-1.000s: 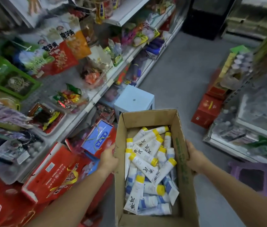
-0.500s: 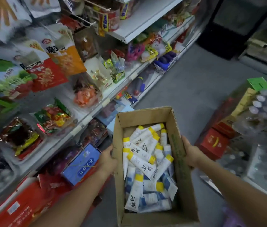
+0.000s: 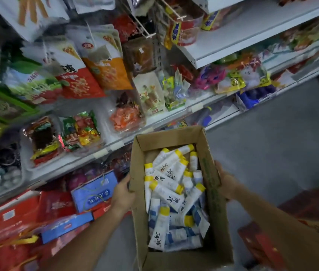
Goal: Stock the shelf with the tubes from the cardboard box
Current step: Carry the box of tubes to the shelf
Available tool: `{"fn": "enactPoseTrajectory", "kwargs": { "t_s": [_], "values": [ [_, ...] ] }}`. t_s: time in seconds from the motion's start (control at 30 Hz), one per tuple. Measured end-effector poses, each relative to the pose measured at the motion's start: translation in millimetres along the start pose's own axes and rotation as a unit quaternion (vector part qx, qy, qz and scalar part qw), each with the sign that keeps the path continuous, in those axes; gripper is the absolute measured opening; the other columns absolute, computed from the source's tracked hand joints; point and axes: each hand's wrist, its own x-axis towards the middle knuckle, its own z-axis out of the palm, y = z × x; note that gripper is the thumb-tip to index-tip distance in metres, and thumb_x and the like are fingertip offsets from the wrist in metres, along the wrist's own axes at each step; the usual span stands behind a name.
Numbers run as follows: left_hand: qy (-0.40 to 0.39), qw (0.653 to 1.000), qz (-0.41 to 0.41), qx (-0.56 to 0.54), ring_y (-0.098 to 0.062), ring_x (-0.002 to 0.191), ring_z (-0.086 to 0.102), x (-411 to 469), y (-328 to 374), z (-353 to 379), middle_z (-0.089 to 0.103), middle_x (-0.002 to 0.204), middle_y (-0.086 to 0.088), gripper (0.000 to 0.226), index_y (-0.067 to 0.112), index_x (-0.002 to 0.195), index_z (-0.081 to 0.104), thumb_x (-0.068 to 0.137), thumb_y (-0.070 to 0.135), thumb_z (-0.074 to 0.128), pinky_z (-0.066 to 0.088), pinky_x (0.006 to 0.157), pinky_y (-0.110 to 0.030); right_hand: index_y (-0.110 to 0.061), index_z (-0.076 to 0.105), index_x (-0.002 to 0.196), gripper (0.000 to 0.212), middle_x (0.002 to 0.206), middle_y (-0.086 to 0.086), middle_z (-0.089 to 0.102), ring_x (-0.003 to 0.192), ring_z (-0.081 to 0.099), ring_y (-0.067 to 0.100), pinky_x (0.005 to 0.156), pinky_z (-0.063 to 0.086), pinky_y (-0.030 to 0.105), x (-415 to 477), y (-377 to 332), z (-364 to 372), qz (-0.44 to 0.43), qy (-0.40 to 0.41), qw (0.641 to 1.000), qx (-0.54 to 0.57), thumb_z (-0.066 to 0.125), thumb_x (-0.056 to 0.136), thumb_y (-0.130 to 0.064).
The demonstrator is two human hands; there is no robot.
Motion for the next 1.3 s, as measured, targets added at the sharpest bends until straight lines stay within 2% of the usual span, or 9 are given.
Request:
{"fn": "enactPoseTrajectory", "kwargs": {
  "t_s": [0.13, 0.33, 0.43, 0.57, 0.67, 0.77, 1.07, 1.23, 1.3],
  "values": [
    [0.019, 0.999, -0.038, 0.009, -0.014, 0.085, 0.068, 23.1, -2.4, 15.9, 0.073, 0.105, 0.004, 0.069, 0.028, 0.138, 0.056, 0.077, -0.006, 0.055, 0.05, 0.068, -0.021, -0.03, -0.004, 0.154, 0.102, 0.138, 0.019, 0.05, 0.115, 0.058, 0.037, 0.091, 0.049, 0.039, 47.6, -12.4, -24.3, -0.018, -0.023, 0.998, -0.058, 0.068, 0.082, -0.031],
    [0.04, 0.996, -0.082, -0.007, -0.021, 0.092, 0.071, 64.3, -18.9, 42.7, 0.075, 0.104, 0.002, 0.062, 0.032, 0.13, 0.061, 0.076, 0.0, 0.058, 0.054, 0.077, -0.026, -0.041, -0.007, 0.152, 0.095, 0.14, 0.022, 0.045, 0.09, 0.064, 0.034, 0.054, 0.055, 0.03, 115.8, -24.8, -41.5, 0.018, -0.068, 0.993, -0.091, 0.06, 0.089, -0.018],
    [0.05, 0.995, -0.09, -0.018, -0.015, 0.09, 0.07, 80.7, -26.8, 55.6, 0.075, 0.103, 0.007, 0.06, 0.035, 0.132, 0.058, 0.077, 0.011, 0.06, 0.049, 0.077, -0.021, -0.04, -0.008, 0.153, 0.092, 0.135, 0.025, 0.047, 0.075, 0.06, 0.029, 0.045, 0.053, 0.03, 137.9, -31.8, -46.9, 0.022, -0.074, 0.991, -0.109, 0.054, 0.09, -0.014],
    [0.071, 0.992, -0.101, -0.005, -0.011, 0.081, 0.066, 92.7, -30.9, 62.6, 0.073, 0.096, 0.01, 0.065, 0.037, 0.138, 0.053, 0.08, 0.01, 0.063, 0.047, 0.069, -0.021, -0.045, -0.01, 0.151, 0.095, 0.133, 0.024, 0.048, 0.079, 0.063, 0.034, 0.055, 0.06, 0.041, 161.5, -41.4, -49.8, 0.035, -0.079, 0.988, -0.129, 0.049, 0.089, -0.005],
    [0.08, 0.991, -0.102, 0.015, -0.02, 0.08, 0.069, 101.6, -36.5, 65.9, 0.074, 0.095, 0.001, 0.071, 0.034, 0.142, 0.05, 0.079, 0.003, 0.059, 0.051, 0.068, -0.027, -0.048, -0.01, 0.15, 0.097, 0.136, 0.023, 0.047, 0.086, 0.064, 0.036, 0.06, 0.061, 0.044, 173.4, -48.3, -50.1, 0.035, -0.082, 0.987, -0.136, 0.046, 0.088, 0.001],
    [0.083, 0.99, -0.107, 0.029, -0.029, 0.082, 0.07, 110.9, -40.6, 67.3, 0.075, 0.098, -0.005, 0.074, 0.035, 0.146, 0.045, 0.08, 0.004, 0.058, 0.049, 0.067, -0.026, -0.045, -0.012, 0.151, 0.097, 0.133, 0.024, 0.051, 0.081, 0.065, 0.033, 0.064, 0.061, 0.044, 185.2, -51.9, -44.3, 0.03, -0.082, 0.985, -0.148, 0.044, 0.087, 0.002],
    [0.087, 0.986, -0.138, 0.037, -0.026, 0.077, 0.069, 129.6, -47.5, 74.0, 0.075, 0.095, -0.007, 0.079, 0.036, 0.15, 0.038, 0.08, 0.003, 0.055, 0.05, 0.067, -0.025, -0.042, -0.013, 0.152, 0.095, 0.133, 0.023, 0.051, 0.076, 0.06, 0.028, 0.062, 0.06, 0.037, 212.4, -60.9, -36.6, 0.025, -0.077, 0.982, -0.168, 0.045, 0.09, 0.001],
    [0.076, 0.989, -0.123, 0.01, -0.011, 0.061, 0.055, 130.4, -38.7, 80.3, 0.074, 0.096, -0.01, 0.076, 0.027, 0.148, 0.042, 0.081, -0.008, 0.053, 0.038, 0.049, -0.004, -0.042, -0.013, 0.152, 0.095, 0.13, 0.023, 0.054, 0.074, 0.059, 0.029, 0.059, 0.059, 0.035, 219.2, -59.2, -35.6, 0.03, -0.071, 0.98, -0.186, 0.045, 0.089, 0.001],
    [0.078, 0.99, -0.12, 0.004, -0.009, 0.062, 0.056, 130.4, -41.8, 84.3, 0.073, 0.093, -0.007, 0.077, 0.026, 0.148, 0.042, 0.081, -0.01, 0.053, 0.038, 0.049, -0.005, -0.041, -0.014, 0.152, 0.096, 0.127, 0.023, 0.056, 0.074, 0.059, 0.028, 0.062, 0.059, 0.035, 221.1, -56.6, -32.9, 0.032, -0.073, 0.978, -0.192, 0.045, 0.088, 0.002]
  ]
}}
